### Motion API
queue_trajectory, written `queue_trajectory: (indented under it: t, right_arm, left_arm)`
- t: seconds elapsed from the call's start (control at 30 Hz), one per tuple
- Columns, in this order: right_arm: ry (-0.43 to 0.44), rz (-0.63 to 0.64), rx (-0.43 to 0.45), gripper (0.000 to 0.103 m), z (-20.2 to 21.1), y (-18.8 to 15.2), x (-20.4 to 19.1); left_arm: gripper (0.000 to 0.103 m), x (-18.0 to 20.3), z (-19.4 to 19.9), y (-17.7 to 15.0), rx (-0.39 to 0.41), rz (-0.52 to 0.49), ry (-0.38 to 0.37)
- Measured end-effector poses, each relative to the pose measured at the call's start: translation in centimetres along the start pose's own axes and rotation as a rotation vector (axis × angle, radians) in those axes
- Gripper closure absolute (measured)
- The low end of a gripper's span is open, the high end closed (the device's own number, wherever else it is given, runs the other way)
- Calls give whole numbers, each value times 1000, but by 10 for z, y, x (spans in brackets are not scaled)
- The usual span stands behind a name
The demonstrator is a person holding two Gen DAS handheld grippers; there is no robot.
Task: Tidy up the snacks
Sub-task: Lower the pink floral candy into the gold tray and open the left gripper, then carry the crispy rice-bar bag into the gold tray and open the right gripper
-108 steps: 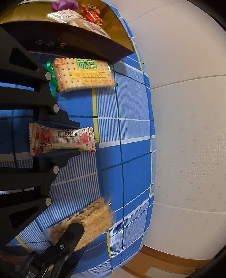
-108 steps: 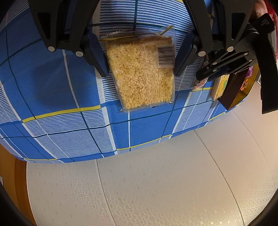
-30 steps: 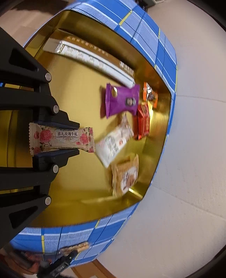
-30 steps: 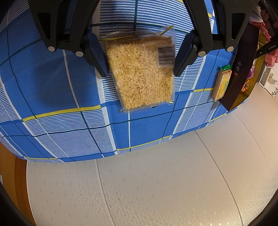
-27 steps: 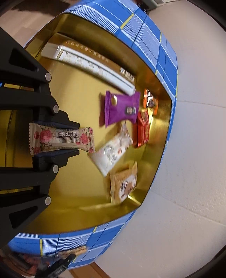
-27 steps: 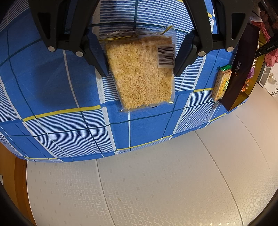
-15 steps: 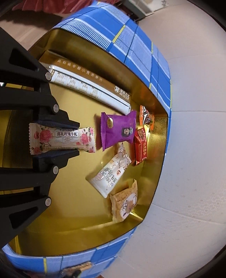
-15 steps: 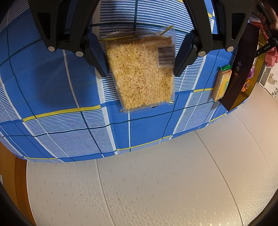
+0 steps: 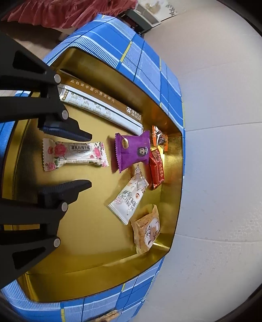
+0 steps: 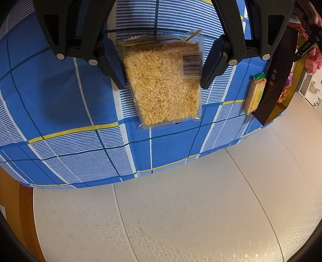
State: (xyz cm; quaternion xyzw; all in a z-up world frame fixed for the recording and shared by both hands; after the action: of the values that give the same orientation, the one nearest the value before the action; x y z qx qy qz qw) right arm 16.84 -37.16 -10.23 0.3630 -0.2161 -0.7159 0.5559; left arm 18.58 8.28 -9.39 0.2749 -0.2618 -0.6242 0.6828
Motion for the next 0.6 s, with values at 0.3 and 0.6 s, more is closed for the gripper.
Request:
queue_trajectory:
  t: [0.3,0.6]
  right_arm:
    - [-28,129,15,29,4,-14,-33]
    - [56,131,3,30,13,-26,-63]
  left_arm:
    - [57,-9,9,-3,46,31,-14]
    - [55,-21,15,-2,78,70,-15]
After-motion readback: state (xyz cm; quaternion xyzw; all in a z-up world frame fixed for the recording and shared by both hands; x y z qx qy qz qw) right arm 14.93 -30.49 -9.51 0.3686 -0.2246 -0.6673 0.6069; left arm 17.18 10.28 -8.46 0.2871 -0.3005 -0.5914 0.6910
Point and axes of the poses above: each gripper's, at about its wrist camera, not at the fingertips, and z roughly against the way its jaws point, x to its right, y to its top, the point moved 5 cm from there along -z, roughly the way its jaws point, and after that the axes turned 4 degrees about z, right-handed, at the moved point
